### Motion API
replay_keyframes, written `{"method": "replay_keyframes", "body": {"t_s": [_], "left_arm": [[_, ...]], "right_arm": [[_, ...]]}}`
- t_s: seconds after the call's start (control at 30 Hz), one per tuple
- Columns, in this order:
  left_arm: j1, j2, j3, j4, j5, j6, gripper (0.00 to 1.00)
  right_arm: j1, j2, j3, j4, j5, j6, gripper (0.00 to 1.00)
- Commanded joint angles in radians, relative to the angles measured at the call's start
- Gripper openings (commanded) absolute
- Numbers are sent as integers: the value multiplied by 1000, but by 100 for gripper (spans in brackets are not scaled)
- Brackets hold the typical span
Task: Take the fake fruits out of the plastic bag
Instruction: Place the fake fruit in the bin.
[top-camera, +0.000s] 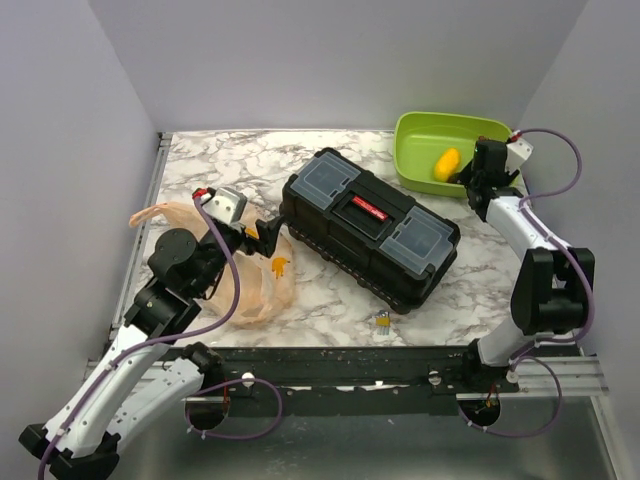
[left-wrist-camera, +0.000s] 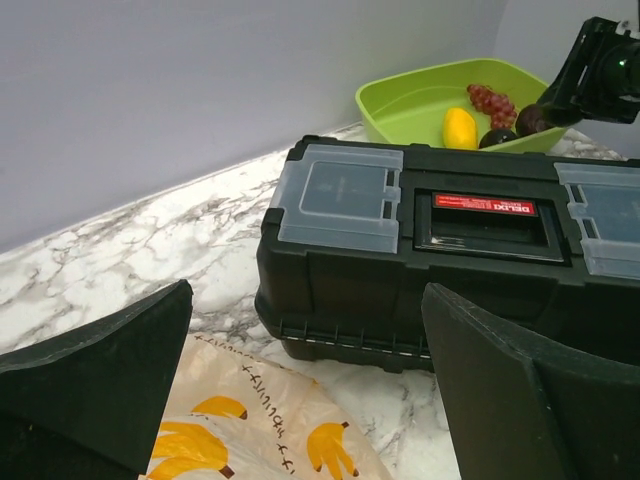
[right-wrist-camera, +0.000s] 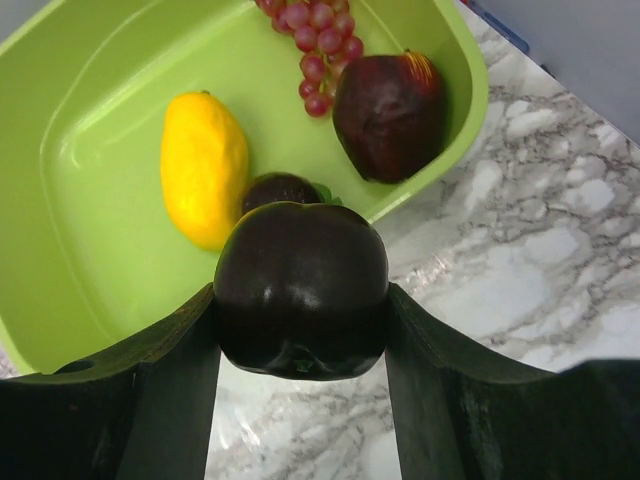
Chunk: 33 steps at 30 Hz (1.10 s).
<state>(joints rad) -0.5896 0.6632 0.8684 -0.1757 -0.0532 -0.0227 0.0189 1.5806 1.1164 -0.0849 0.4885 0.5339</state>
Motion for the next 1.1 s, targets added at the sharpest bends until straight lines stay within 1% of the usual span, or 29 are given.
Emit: {"method": "replay_keyframes", "body": {"t_s": [0.0, 0.1, 0.3, 0.37, 0.43, 0.57, 0.63, 0.83, 1.0, 1.07], "left_arm": [[-22, -28, -38, 82, -36, 53, 97], [-36, -31, -46, 87, -49, 62, 96], [-49, -38, -59, 100, -64, 80, 97], [-50, -43, -64, 106, -81, 84, 97], [-50, -48, -68, 110, -97, 87, 97], [-49, -49, -79, 125, -106, 93, 97], [-50, -44, -82, 129, -107, 95, 97], [-51, -36, -84, 133, -108, 96, 97], [-51, -29, -86, 136, -104, 93, 97], [-52, -28, -86, 136, -99, 89, 97]], "right_arm": [[-12, 88, 108, 10, 4, 43, 4], [-12, 172, 187, 7, 8, 43, 4], [-45, 318, 329, -24, 3, 52, 10], [-57, 355, 350, -33, 2, 66, 11], [-71, 385, 363, -39, 0, 80, 15], [-91, 436, 389, -67, 5, 100, 16], [-93, 451, 390, -60, 11, 95, 19], [-93, 495, 404, -49, 3, 77, 40], [-93, 479, 385, -36, -29, 76, 65], [-93, 466, 374, -35, -39, 68, 72]]}}
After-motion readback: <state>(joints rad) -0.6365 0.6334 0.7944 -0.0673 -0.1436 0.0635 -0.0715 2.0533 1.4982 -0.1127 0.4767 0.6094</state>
